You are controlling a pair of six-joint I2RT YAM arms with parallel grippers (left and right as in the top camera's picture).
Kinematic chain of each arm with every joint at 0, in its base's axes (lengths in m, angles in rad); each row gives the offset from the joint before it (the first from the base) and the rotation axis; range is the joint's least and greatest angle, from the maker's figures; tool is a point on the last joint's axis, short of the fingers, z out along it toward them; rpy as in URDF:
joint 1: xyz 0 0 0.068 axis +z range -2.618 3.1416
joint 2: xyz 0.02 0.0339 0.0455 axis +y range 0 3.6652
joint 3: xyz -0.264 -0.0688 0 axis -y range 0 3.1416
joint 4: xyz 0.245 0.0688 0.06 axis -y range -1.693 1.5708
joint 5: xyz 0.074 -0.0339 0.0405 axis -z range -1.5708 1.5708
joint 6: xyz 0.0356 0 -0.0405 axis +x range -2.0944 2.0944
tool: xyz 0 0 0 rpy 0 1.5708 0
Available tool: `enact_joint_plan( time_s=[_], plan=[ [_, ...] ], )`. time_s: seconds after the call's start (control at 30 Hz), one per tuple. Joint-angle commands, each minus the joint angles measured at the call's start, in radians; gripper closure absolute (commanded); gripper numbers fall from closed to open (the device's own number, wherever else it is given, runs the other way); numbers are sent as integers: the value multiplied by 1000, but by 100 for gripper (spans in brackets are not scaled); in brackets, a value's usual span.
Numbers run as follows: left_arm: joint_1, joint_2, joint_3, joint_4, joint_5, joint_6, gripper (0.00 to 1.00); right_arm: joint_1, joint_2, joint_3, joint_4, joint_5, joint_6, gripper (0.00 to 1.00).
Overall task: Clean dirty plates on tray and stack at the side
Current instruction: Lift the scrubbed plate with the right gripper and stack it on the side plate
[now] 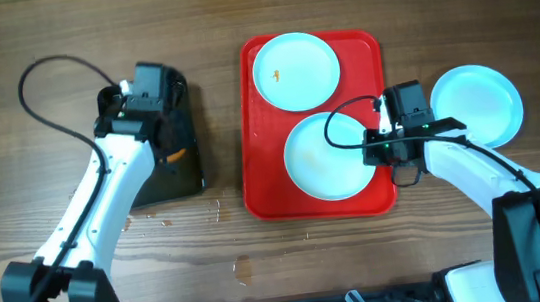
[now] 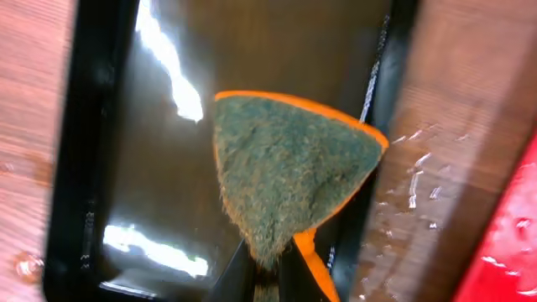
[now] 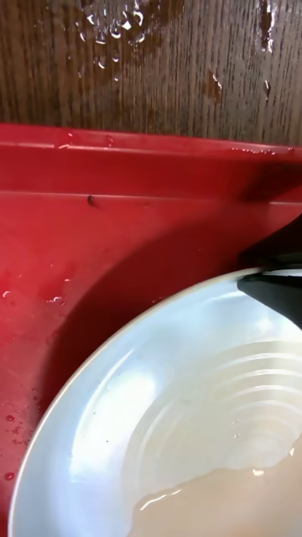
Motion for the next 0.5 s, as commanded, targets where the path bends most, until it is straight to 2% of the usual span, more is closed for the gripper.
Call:
enact_joint_plan(
  time_s=[0.0, 0.17, 0.23, 0.47],
  plan=[
    [37, -2, -106, 58, 81, 32, 96, -3, 8, -11, -23, 75, -3, 96],
    [43, -2, -127, 86, 81, 79, 96, 15, -138, 121, -201, 226, -31, 96],
    [43, -2, -127, 89, 81, 79, 96, 53, -214, 146, -219, 278, -28, 96],
    [43, -2, -127, 89, 81, 79, 96, 309, -391, 147, -231, 750, -29, 96]
  ],
)
